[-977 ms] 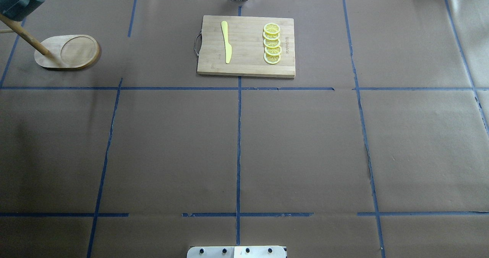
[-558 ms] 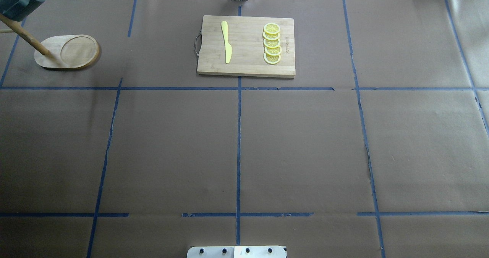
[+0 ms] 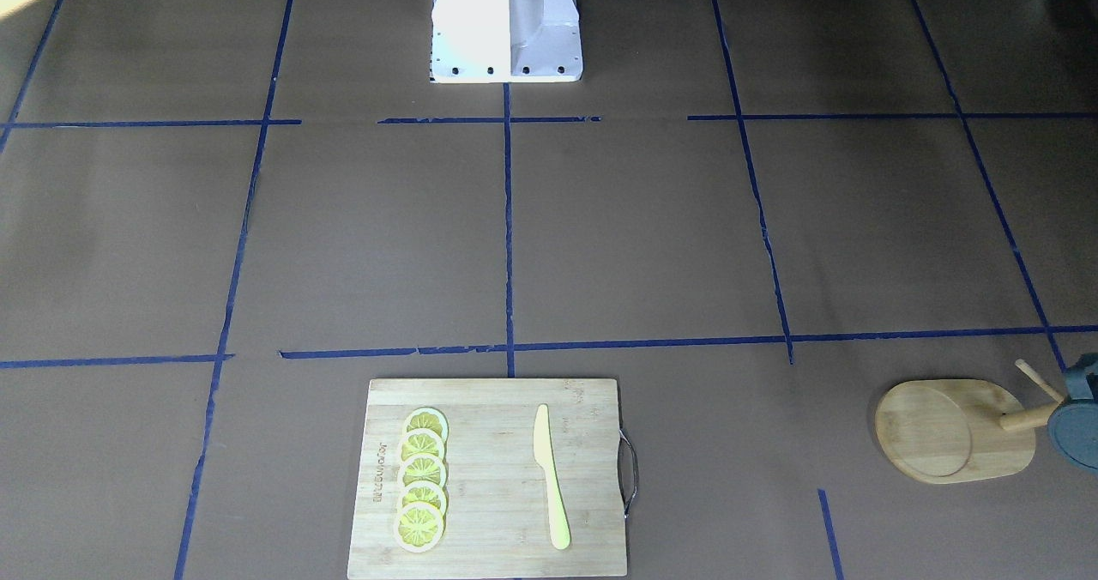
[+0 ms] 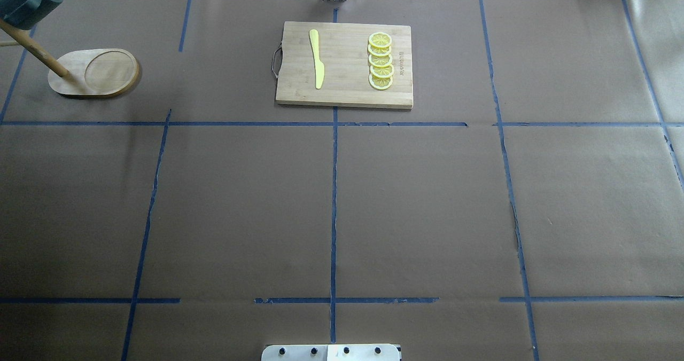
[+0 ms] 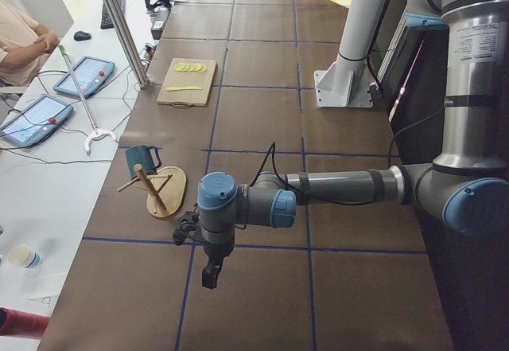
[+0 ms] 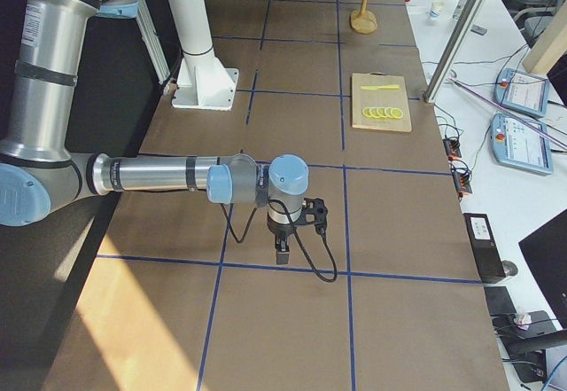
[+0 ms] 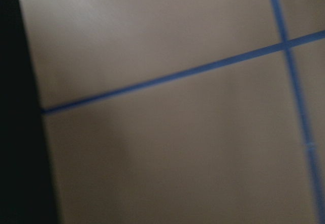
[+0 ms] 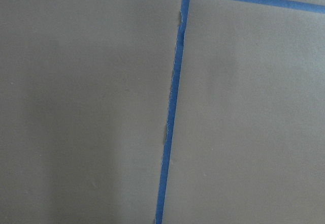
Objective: Hang cup on storage rack
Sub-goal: 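Open the left gripper and back it away from the hung mug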
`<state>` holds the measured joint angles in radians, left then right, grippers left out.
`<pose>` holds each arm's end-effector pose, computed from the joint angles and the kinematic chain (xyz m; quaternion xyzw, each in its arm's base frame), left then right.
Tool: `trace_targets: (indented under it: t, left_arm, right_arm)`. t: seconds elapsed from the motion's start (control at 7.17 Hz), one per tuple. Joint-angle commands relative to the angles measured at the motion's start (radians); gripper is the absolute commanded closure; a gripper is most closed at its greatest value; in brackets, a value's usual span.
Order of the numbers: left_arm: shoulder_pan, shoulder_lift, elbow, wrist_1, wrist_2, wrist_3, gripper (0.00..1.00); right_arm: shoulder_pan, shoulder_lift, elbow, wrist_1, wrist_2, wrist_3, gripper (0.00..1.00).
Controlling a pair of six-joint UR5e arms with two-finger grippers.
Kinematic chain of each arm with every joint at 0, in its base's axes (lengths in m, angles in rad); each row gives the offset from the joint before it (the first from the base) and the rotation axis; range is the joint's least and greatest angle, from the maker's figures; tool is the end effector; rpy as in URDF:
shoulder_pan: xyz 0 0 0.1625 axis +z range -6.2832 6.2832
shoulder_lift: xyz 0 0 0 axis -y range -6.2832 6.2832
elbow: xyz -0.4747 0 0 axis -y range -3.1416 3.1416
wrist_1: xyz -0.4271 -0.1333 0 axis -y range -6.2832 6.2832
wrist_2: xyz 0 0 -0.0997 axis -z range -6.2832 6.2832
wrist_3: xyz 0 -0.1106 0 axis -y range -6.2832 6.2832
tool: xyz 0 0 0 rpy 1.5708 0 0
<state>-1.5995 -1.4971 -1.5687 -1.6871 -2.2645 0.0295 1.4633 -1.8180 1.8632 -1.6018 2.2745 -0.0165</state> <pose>-0.0767 -0.4920 0.7492 0.0289 0.3392 0.0073 0.9403 0.0172 -0.4156 0.6864 -0.0090 -0.3446 -0.0606 0.9368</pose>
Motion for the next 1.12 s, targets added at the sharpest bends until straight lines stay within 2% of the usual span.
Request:
trace_targets:
  t: [0.0,0.28,0.98]
  left_arm:
    - [-0.002,0.014,-0.019,0.006,-0.055,-0.085,0.0]
    - [0.0,0.017,-0.024,0.007,-0.055,-0.083,0.0]
    - [0.004,0.017,-0.034,-0.005,-0.059,-0.085,0.0]
  right_arm:
    - [0.0,0.0,-0.001,-0.006,0.006,0.01,0.0]
    - [0.0,0.0,0.001,0.0,0.013,0.087,0.0]
    - [-0.001,0.0,-0.001,0.0,0.013,0.086,0.0]
